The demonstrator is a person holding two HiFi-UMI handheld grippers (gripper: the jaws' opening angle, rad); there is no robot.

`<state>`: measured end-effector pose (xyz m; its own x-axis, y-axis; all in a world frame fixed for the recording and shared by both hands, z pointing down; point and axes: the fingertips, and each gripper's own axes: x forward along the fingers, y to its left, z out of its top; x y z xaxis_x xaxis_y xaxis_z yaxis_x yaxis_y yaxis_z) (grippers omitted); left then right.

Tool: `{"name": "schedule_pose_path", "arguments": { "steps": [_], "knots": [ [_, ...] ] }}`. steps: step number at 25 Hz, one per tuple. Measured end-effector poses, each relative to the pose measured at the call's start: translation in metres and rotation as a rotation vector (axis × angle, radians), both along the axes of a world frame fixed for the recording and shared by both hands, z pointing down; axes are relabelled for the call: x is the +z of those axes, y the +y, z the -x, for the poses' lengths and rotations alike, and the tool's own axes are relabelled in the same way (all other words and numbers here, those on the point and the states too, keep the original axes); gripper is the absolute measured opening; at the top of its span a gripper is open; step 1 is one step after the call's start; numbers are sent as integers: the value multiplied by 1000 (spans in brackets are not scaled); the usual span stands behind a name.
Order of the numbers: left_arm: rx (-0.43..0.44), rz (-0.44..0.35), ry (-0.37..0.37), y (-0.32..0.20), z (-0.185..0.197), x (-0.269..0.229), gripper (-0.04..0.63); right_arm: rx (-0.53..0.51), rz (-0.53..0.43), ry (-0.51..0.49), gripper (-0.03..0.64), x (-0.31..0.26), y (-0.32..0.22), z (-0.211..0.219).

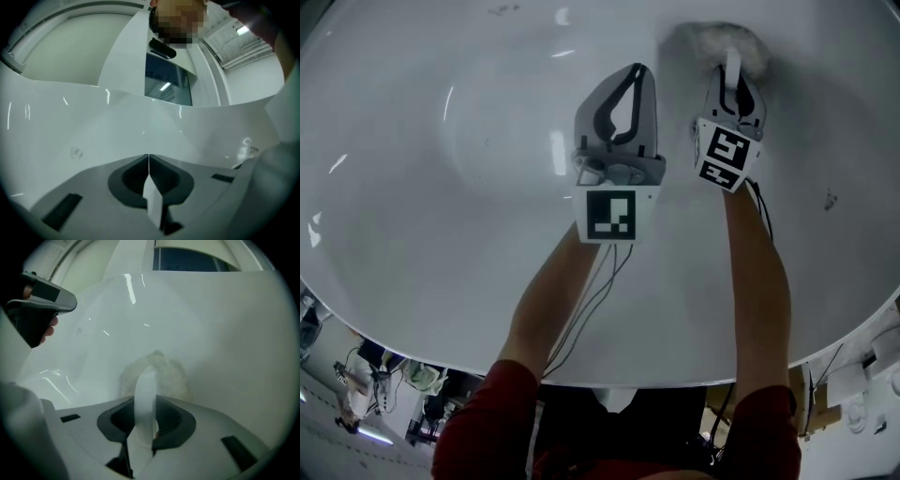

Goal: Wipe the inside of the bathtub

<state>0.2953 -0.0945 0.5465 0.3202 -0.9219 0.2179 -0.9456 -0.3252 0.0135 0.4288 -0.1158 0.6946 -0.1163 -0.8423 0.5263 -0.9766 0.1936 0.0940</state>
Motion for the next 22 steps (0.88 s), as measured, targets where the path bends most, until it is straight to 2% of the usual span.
{"name": "schedule_pose_path", "arguments": {
  "steps": [4, 9, 15, 22],
  "knots": [
    [-7, 8, 6, -7, 16, 8, 15, 20, -3, -21, 98, 9, -6, 16],
    [-32, 18, 22, 0, 64, 0, 15, 65, -2, -13, 98, 1, -4, 47],
    [-48, 26, 35, -1, 61, 16, 15, 94, 30, 35, 95, 19, -10, 28],
    [-66, 51, 33, 4, 124, 21, 15, 205, 44, 13, 95, 20, -13, 63]
  ]
}}
